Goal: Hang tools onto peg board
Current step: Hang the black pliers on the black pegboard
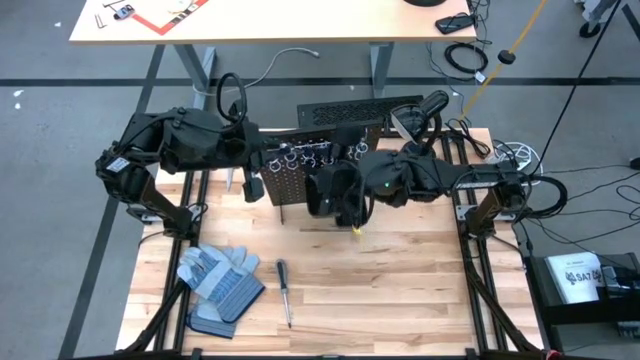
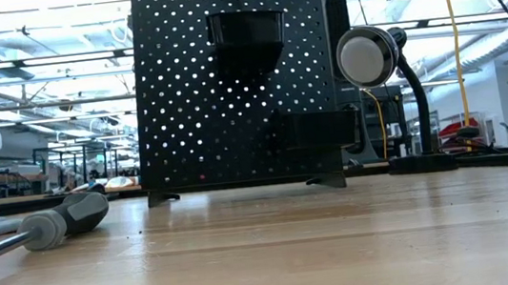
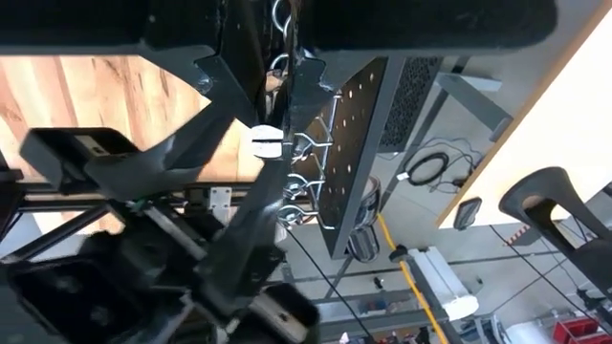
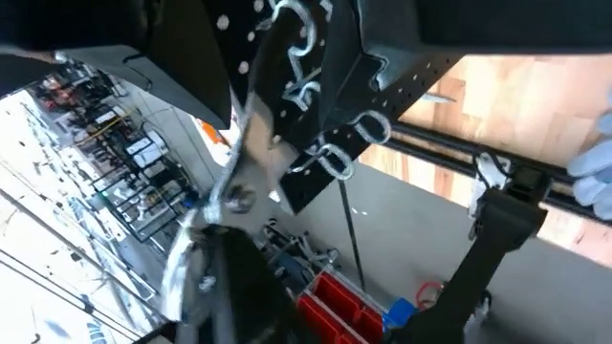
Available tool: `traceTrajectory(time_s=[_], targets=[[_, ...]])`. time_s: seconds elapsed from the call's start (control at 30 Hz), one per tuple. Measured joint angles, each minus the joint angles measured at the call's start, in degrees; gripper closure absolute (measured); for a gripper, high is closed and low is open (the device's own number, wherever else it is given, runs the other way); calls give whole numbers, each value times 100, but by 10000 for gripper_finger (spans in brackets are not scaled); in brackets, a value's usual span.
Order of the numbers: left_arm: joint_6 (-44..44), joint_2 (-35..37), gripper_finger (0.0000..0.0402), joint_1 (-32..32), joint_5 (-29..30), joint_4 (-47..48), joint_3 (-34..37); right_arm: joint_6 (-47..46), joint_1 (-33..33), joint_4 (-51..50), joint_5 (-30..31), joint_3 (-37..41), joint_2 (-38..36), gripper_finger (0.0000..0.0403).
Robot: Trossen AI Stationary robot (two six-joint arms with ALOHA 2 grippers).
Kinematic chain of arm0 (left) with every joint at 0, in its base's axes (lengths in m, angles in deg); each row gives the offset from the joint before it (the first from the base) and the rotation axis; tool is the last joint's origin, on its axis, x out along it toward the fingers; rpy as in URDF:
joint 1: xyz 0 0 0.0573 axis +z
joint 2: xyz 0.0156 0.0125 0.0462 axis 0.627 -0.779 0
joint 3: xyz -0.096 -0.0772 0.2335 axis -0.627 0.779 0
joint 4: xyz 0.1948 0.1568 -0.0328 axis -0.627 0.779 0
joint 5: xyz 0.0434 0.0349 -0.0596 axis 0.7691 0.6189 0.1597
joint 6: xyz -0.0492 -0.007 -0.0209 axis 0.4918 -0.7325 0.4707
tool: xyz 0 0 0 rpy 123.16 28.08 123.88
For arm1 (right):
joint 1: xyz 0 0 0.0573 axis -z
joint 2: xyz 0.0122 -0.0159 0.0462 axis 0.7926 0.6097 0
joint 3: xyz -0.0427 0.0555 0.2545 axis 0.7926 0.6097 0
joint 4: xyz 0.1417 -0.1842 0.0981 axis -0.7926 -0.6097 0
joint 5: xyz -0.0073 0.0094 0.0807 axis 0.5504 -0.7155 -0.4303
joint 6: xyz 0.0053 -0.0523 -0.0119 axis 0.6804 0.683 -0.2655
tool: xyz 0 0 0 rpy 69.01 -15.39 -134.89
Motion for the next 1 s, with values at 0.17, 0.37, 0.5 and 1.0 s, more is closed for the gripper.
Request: traceTrajectory(time_s=[0.17, 0.37, 0.5, 1.0], targets=[[8, 0, 367, -2, -112, 16, 0, -103, 239, 136, -466, 0, 0, 248], [26, 0, 367, -2, -157, 23, 2, -262, 468, 61, -871, 0, 0, 251], [25, -2, 367, -2, -161, 23, 2, -262, 534, 57, -929, 0, 33, 283], [21, -2, 347, -2, -160, -6, 4, -715, 602, 35, -1246, 0, 46, 386]])
